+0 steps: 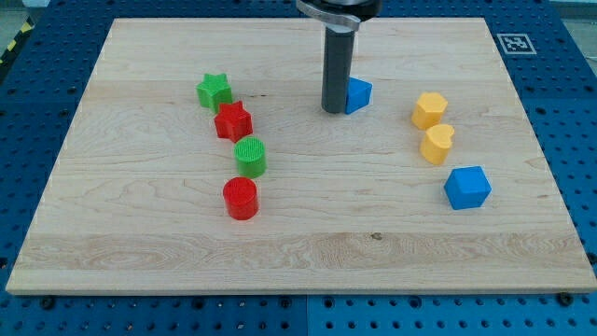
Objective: Push the green star above the red star
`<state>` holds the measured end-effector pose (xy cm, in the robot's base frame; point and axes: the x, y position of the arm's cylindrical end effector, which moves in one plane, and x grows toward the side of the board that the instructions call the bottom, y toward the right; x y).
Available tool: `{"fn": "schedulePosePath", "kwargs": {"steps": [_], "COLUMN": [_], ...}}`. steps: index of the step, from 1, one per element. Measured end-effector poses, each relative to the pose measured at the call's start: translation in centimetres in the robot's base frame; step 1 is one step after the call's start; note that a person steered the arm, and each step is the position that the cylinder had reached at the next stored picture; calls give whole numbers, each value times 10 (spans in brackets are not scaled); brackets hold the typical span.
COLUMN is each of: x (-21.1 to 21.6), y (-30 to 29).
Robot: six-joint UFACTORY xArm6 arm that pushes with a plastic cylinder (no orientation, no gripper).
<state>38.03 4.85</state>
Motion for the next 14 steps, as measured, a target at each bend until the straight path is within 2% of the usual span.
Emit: {"fn": "schedulePosePath", "kwargs": {"steps": [4,5,7,9,10,12,14], "x": [-29,-29,-43,-69,-70,-18,-3], "y": [84,84,-23,-164,-219,-225,-204]}}
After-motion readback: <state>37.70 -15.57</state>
